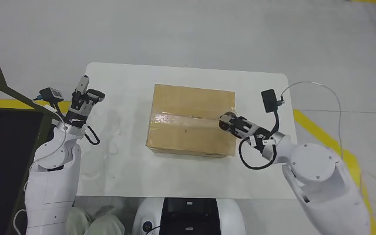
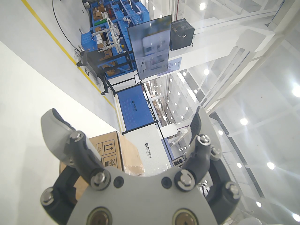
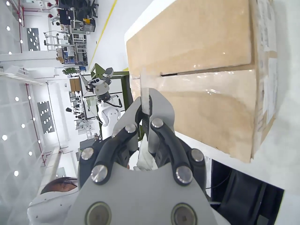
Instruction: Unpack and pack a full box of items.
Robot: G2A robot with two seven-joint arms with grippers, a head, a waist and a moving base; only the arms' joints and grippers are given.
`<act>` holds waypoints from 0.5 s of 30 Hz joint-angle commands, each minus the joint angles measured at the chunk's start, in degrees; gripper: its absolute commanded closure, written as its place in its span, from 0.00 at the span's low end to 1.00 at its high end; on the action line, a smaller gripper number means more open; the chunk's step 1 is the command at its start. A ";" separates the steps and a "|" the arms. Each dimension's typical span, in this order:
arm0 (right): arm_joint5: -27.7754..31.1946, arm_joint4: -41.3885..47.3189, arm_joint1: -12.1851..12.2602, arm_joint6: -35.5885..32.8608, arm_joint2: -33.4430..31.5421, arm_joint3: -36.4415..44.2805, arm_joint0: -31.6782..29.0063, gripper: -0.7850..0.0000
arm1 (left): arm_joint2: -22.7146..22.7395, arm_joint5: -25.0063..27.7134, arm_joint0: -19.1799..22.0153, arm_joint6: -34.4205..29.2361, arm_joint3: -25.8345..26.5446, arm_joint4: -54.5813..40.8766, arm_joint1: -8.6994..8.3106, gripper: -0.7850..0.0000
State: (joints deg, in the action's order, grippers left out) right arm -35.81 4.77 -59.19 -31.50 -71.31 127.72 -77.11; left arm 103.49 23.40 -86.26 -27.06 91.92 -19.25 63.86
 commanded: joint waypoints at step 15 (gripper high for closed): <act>7.02 -6.11 -0.12 -4.45 2.86 -0.22 7.84 1.00 | 0.00 0.00 0.00 0.00 0.00 0.00 0.00 0.00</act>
State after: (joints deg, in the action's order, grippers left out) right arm -29.25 -1.18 -59.29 -35.90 -68.58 127.63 -69.48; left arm 103.49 23.40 -86.26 -27.06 91.92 -19.25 63.86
